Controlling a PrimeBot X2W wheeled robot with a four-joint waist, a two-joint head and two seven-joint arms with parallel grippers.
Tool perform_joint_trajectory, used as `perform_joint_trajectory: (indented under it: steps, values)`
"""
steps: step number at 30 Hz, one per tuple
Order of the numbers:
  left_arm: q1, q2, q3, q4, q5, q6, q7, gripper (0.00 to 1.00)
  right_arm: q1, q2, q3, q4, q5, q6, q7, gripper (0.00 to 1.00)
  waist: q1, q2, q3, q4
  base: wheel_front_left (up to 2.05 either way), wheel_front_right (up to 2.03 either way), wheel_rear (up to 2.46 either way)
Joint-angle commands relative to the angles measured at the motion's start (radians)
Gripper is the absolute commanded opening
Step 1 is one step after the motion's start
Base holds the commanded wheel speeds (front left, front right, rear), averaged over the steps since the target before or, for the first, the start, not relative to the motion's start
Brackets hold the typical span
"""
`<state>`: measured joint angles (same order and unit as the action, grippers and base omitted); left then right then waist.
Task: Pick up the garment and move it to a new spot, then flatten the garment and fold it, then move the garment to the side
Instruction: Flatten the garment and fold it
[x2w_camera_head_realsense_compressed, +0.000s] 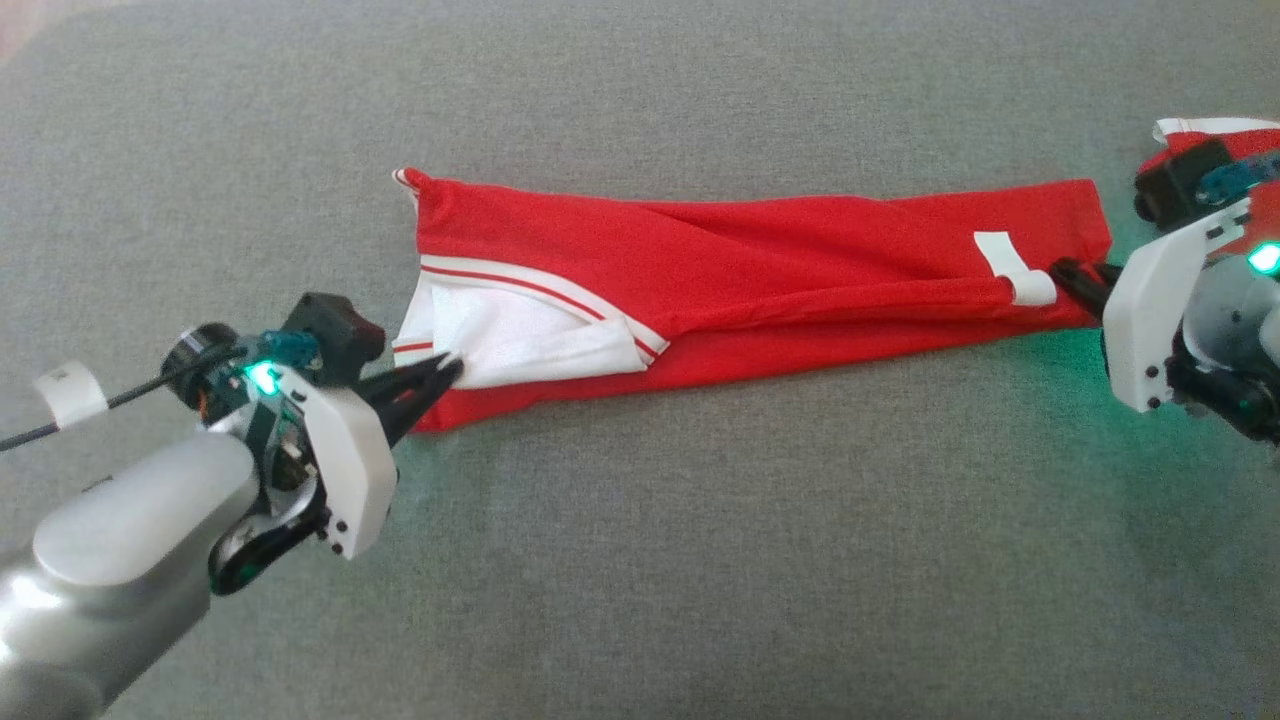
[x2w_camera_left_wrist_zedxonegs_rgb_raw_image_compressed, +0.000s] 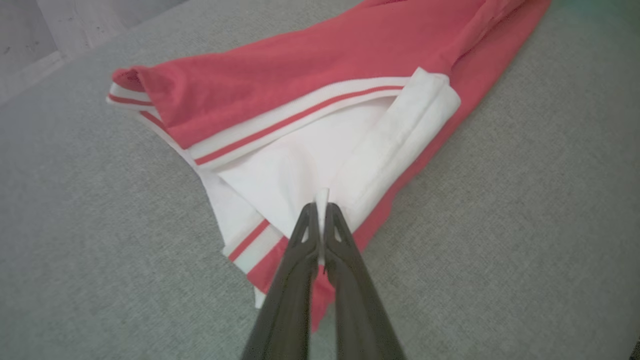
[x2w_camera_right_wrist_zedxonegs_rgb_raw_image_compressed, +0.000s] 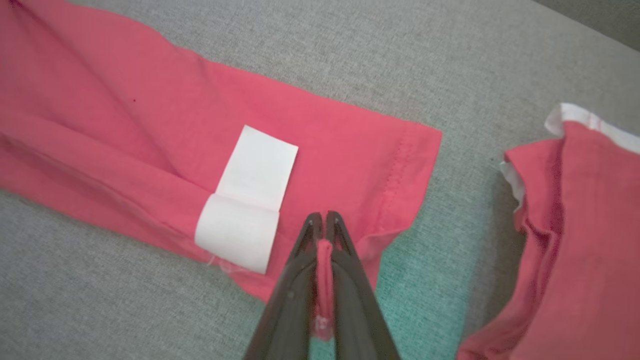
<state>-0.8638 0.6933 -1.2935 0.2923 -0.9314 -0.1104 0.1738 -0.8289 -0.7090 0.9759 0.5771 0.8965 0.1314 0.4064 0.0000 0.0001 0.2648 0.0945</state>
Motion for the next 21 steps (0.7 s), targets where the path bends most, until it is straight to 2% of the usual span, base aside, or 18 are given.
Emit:
perform_joint_trajectory:
  steps: [1,2,6,7,8,12,15,19,20,21]
  values:
    - [-0.021,0.047,0.039,-0.024,-0.011,-0.004,0.01,0.0,0.006,-0.035,0.008,-0.022,0.004,-0.001,-0.009,0.05,0.0,-0.0001,0.005,-0.003,0.0,0.0,0.0]
    - [-0.02,0.048,0.039,-0.024,-0.014,-0.003,0.013,0.0,0.0,-0.036,0.01,-0.019,-0.003,-0.001,-0.022,1.0,0.0,-0.0001,0.007,-0.005,0.0,0.0,0.0]
    - [-0.018,0.045,0.038,-0.02,-0.022,-0.001,0.022,0.0,-0.005,-0.022,0.01,-0.005,0.011,-0.001,-0.041,1.0,0.0,-0.0001,0.011,-0.008,0.0,0.0,0.0]
    - [-0.018,0.044,0.038,-0.019,-0.023,0.0,0.023,0.39,-0.007,-0.017,0.01,-0.003,0.016,-0.001,-0.047,1.0,0.0,-0.0001,0.011,-0.01,0.0,0.0,0.0]
    - [-0.018,0.042,0.039,-0.017,-0.024,0.001,0.022,1.0,-0.009,-0.014,0.01,-0.002,0.021,-0.001,-0.052,1.0,0.0,-0.0001,0.011,-0.011,0.0,0.0,0.0]
    - [-0.019,0.035,0.06,-0.01,-0.039,0.019,-0.001,1.0,-0.027,-0.008,-0.013,0.008,0.038,-0.001,-0.098,1.0,0.0,-0.0001,0.005,-0.017,0.0,0.0,0.0]
    - [-0.028,0.03,0.104,-0.002,-0.047,0.054,-0.064,1.0,-0.042,0.011,-0.065,0.021,0.059,-0.001,-0.181,1.0,0.0,-0.0001,-0.008,-0.022,0.0,0.0,0.0]
    - [-0.022,0.011,0.208,0.017,-0.071,0.143,-0.229,1.0,-0.048,0.066,-0.141,0.04,0.066,-0.001,-0.331,1.0,0.0,-0.0001,-0.03,-0.034,0.0,0.0,0.0]
    - [-0.005,-0.006,0.263,0.026,-0.092,0.19,-0.322,1.0,-0.04,0.102,-0.176,0.05,0.058,-0.001,-0.413,1.0,0.0,-0.0001,-0.044,-0.039,0.0,0.0,0.0]
    - [0.008,-0.015,0.289,0.028,-0.105,0.209,-0.362,1.0,-0.033,0.122,-0.196,0.056,0.054,-0.001,-0.453,1.0,0.0,-0.0001,-0.05,-0.042,0.0,0.0,0.0]
